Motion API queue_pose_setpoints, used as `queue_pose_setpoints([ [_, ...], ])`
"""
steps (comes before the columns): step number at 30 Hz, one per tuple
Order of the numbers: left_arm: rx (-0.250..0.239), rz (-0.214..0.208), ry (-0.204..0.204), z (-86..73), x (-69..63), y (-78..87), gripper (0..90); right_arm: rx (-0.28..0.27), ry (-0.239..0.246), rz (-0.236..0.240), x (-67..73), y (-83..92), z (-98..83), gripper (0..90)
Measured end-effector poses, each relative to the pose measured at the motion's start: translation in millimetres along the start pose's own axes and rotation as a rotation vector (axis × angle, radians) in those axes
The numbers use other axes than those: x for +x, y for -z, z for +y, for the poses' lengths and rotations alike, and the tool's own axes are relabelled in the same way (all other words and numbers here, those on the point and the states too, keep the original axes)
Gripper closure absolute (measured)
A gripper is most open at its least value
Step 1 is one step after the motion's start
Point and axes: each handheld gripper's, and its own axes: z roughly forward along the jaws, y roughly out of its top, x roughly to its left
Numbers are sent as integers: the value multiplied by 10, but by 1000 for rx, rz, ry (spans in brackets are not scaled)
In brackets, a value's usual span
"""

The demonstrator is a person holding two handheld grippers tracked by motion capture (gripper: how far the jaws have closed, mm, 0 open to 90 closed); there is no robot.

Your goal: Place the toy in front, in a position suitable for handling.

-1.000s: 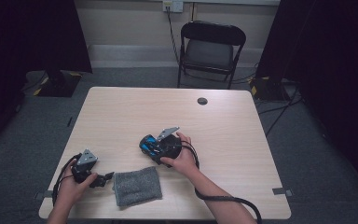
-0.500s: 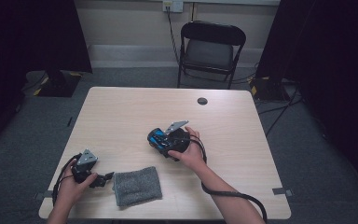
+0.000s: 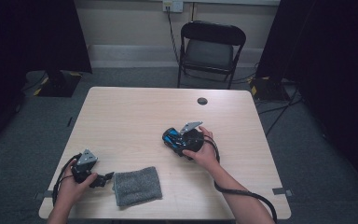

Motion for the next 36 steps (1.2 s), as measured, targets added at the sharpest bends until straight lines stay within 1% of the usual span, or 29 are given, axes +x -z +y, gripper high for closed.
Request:
queue_pose_setpoints([
  [1, 0, 0, 0, 0, 0, 0, 47, -6, 7, 1, -16, 1, -15, 258],
  [3, 0, 0, 0, 0, 0, 0, 47, -4, -2, 6, -33, -7, -42, 257],
  [5, 0, 0, 0, 0, 0, 0, 47, -5, 5, 8, -39, -16, -70, 257],
  [7, 0, 1, -1, 0, 0, 0, 47, -17, -4, 16, -53, -16, -92, 257],
  [13, 0, 3, -4, -1, -2, 2, 48, -20, 3, 31, -73, -7, -111, 256],
  [16, 2, 2, -5, -2, -2, 4, 48, -26, 6, 21, -59, -2, -122, 255],
  [18, 2, 0, -4, -3, -4, 5, 49, -32, 3, 21, -63, -3, -130, 255],
  [21, 1, 0, -6, -4, -4, 6, 49, -29, 11, 20, -61, 0, -127, 254],
  [23, 1, 0, -6, -4, -5, 6, 48, -23, 11, 19, -64, 6, -125, 236],
  [25, 2, -1, -6, -5, -5, 7, 49, -28, 14, 11, -75, 11, -126, 194],
  [29, 2, 0, -6, -5, -6, 7, 49, -31, 12, 17, -94, 53, -133, 184],
  [31, 2, -1, -6, -5, -5, 7, 49, -41, 9, 16, -94, 86, -138, 180],
  [32, 3, 0, -6, -4, -5, 8, 49, -47, 3, 23, -96, 107, -143, 177],
  [36, 2, -1, -6, -5, -6, 7, 48, -65, -14, 19, -102, 193, -172, 171],
])
